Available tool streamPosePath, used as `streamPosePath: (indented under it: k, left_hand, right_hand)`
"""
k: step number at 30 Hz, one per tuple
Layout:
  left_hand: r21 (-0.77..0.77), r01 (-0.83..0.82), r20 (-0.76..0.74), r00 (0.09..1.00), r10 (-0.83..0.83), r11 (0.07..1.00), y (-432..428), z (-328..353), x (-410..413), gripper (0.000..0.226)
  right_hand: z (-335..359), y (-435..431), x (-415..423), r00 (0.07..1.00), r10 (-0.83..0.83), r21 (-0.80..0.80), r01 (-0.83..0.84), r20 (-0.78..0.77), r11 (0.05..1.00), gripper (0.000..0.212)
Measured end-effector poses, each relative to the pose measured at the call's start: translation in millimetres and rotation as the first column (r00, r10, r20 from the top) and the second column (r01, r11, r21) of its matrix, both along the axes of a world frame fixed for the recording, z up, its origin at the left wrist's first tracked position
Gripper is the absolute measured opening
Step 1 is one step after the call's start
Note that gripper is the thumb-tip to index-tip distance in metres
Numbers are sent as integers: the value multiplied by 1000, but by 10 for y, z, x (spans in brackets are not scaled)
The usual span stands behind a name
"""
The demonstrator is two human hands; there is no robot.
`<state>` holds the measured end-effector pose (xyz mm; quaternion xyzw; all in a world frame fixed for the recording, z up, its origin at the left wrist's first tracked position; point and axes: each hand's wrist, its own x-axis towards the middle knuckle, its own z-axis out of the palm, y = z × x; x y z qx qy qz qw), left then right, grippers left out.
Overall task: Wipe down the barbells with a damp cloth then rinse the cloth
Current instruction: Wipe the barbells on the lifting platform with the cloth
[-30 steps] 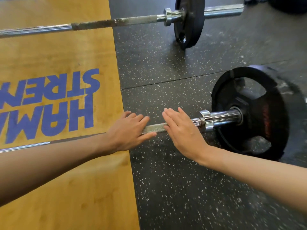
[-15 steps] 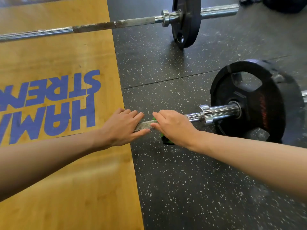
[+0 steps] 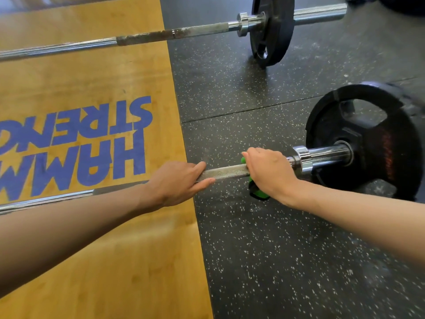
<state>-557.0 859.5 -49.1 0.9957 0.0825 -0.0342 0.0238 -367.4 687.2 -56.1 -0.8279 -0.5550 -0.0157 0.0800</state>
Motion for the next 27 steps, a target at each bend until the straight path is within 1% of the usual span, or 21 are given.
streamPosePath:
  k: [2,3,5,7,9,10,13,14,15,17,19,20,21,23,24,25,26,27]
  left_hand:
    - [-6,-12,-5,1000,12,1000,-4,0,15,66]
    - [1,-11,-6,1000,11,1000,1,-3,21,67]
    - [11,-8,10,1000,8,1000,14,-19,18,67]
    - [16,1,15,1000,-1,1000,12,-18,7,65]
    - [23,1,14,1000,-1,1000,13,-23,-5,66]
    - [20,0,15,1000,0,1000,11,-27,-10,67]
    - [25,-16,21,1000,15,1000,8,-50,-19,67]
    - [21,-22,17,1000,21,1000,3,-53,-22,67]
    - [18,-28,15,1000,28,999,-1,-58,-24,68]
    - [7,-34,22,999,34,999,-4,-63,-22,67]
    - [-4,-35,23,999,35,999,-5,-54,-10,64]
    - [-8,-35,22,999,36,999,-1,-51,-5,64]
    - [-11,-34,20,999,34,999,3,-54,0,65]
    - [-24,-31,26,999,32,999,13,-56,9,66]
    - [-28,-29,30,999,30,999,16,-58,11,67]
    - [-26,-28,31,999,29,999,17,-61,10,67]
    - [-19,-25,32,999,26,1000,13,-57,10,67]
    - [-11,-22,31,999,22,1000,8,-58,3,67]
  right_hand:
    - [26,97,-127,993,116,-5,-116,-16,993,51]
    - [30,119,-204,982,189,36,-188,-15,981,51]
    - [-2,91,-242,949,312,80,-314,45,946,44]
    - [-34,-16,-111,936,349,66,-352,56,934,33]
    - [-39,-152,61,951,308,62,-310,33,949,26]
    - [-39,-218,144,962,267,67,-271,60,960,25]
    - [-17,-320,341,954,168,3,-175,249,985,32]
    - [4,-325,374,946,142,-18,-143,290,990,36]
    - [29,-313,380,949,115,-26,-112,294,993,39]
    - [39,-237,337,963,42,-7,-42,265,999,41]
    - [94,-136,257,983,-35,-31,41,178,999,43]
    - [118,-85,228,986,-72,-47,80,151,996,49]
    - [151,-30,209,991,-106,-79,112,76,991,52]
    - [157,72,161,985,-165,-101,158,-59,982,50]
    - [151,97,101,979,-165,-78,156,-121,985,48]
    - [161,107,16,986,-108,-28,105,-129,994,43]
    - [168,78,-68,995,-26,25,28,-97,999,35]
    - [127,9,-107,997,51,44,-49,-54,998,29]
